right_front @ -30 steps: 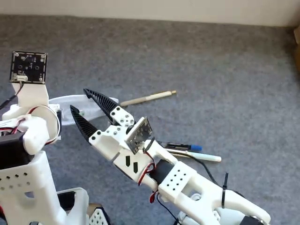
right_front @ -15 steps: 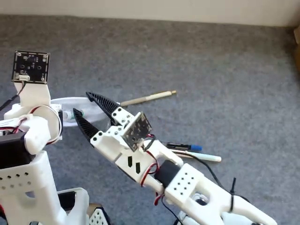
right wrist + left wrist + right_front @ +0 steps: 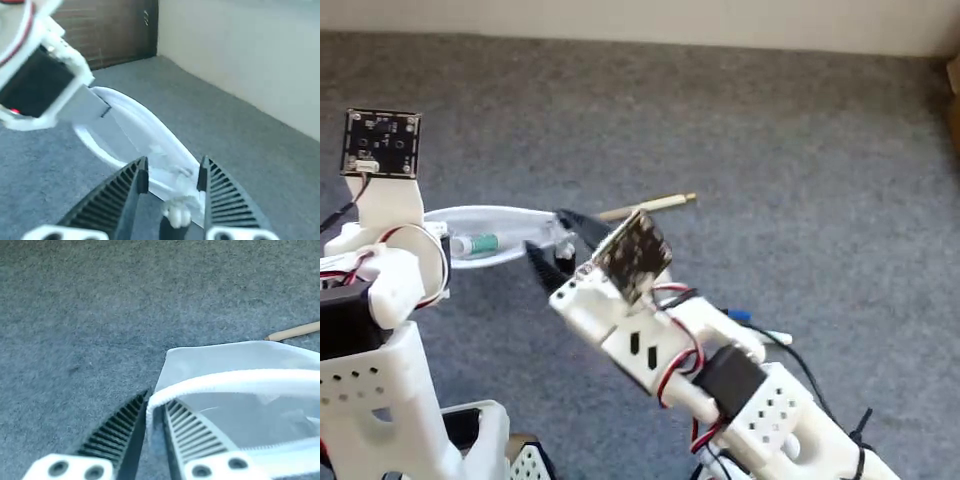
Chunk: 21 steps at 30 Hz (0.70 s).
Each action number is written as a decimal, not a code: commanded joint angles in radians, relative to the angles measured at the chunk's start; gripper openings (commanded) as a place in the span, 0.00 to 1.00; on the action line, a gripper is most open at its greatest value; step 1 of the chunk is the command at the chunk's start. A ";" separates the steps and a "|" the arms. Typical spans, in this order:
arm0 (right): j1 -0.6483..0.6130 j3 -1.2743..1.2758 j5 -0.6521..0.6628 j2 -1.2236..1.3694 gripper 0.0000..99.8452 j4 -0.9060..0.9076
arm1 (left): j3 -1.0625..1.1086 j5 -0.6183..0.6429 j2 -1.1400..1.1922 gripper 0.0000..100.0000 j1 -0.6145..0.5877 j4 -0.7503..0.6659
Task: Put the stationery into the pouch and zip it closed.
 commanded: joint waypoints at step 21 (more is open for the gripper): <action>0.470 -0.179 -0.192 -0.030 0.16 0.743 | 0.056 0.008 0.021 0.01 -0.062 -0.003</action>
